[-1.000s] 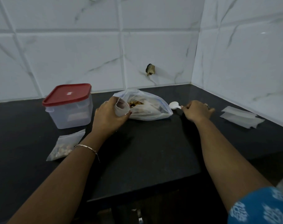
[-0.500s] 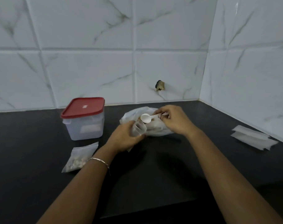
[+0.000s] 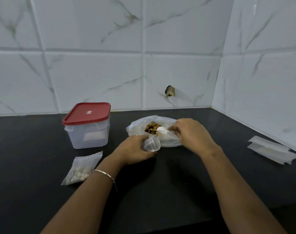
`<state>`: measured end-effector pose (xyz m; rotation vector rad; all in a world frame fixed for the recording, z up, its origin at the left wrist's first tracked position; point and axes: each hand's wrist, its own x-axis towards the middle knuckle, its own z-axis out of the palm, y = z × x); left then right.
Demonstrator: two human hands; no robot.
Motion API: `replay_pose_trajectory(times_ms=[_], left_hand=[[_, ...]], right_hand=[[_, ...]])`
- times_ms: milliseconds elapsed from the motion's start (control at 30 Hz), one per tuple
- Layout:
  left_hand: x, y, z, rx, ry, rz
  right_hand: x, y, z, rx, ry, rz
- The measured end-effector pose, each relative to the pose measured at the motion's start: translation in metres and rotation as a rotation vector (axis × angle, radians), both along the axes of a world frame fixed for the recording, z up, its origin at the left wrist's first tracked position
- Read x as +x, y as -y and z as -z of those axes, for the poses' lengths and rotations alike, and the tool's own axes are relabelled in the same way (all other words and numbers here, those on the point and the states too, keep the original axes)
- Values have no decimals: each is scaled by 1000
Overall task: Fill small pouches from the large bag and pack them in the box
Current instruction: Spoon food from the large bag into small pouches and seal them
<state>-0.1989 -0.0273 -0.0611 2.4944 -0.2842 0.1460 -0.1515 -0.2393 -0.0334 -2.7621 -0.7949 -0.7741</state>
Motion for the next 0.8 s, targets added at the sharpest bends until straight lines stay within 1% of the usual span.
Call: replay_pose_trajectory(times_ms=[67,133,200,267,300,400,467,533,667,800], left_hand=[[0,0,-2,-8,-21,4],[0,-1,-4,-11,-47,9],[0,-1,-5,-5,-58,10],[0,-1,-7,11,-68,11],[0,-1,-7,11,-77,11],[1,-2,-8,-17,-112,14],[2,-3,-7,-35,-132,17],[2,-3,-8,-48,-144,18],[2,-4,-7,-79,-168,20],[3,-5,-5,-117,-172,22]], right_hand=[[9,-9,-4,-25,79,-3],[18,-21,-6,-90,118,8],[25,-31,-2,-167,112,36],[31,-37,5,-181,52,71],[35,-38,9,-137,5,82],[42,-33,12,152,-190,82],[46,-31,13,289,-348,51],[48,-30,14,374,-450,18],[47,-33,11,439,-501,43],[47,-35,8,597,-691,33]])
